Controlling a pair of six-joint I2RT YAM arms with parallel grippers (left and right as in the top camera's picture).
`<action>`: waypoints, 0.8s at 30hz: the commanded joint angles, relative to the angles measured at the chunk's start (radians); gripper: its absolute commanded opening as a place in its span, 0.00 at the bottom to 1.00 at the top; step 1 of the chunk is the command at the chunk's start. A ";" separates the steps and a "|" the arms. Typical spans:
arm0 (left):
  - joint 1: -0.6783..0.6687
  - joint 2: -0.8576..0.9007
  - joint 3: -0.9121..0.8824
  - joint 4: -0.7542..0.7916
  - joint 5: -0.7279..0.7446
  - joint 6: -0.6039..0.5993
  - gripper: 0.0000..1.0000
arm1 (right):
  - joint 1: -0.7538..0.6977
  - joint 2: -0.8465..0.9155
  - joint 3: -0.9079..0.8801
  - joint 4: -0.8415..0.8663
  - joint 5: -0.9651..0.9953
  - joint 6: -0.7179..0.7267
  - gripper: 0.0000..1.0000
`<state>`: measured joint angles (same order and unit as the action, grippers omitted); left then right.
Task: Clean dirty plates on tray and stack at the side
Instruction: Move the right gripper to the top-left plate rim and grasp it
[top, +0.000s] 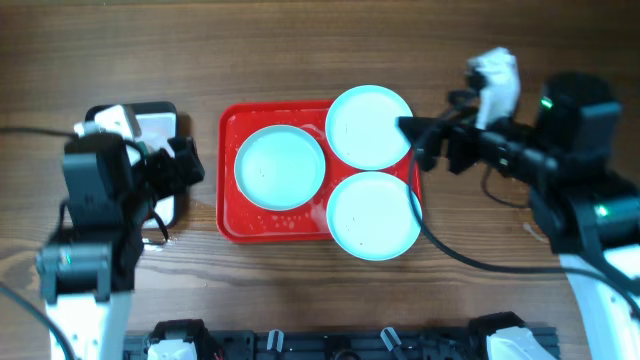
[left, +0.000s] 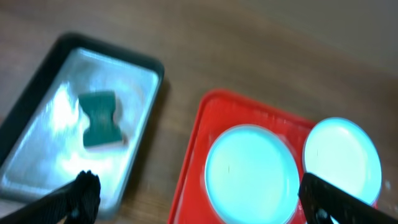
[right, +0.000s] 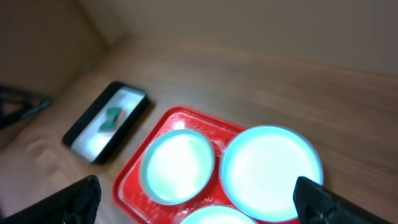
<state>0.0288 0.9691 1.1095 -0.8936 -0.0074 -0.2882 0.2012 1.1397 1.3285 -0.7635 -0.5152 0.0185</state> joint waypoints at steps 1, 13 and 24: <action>-0.005 0.151 0.211 -0.141 0.097 -0.011 1.00 | 0.120 0.107 0.087 -0.051 0.071 -0.018 1.00; -0.005 0.282 0.263 -0.175 0.122 -0.011 1.00 | 0.191 0.374 0.090 -0.023 -0.013 0.197 0.97; 0.070 0.339 0.263 -0.253 -0.100 -0.122 0.90 | 0.474 0.574 0.090 -0.043 0.516 0.583 0.68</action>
<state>0.0502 1.2728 1.3571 -1.1370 -0.0483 -0.3668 0.6365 1.6531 1.3964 -0.8078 -0.1566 0.4629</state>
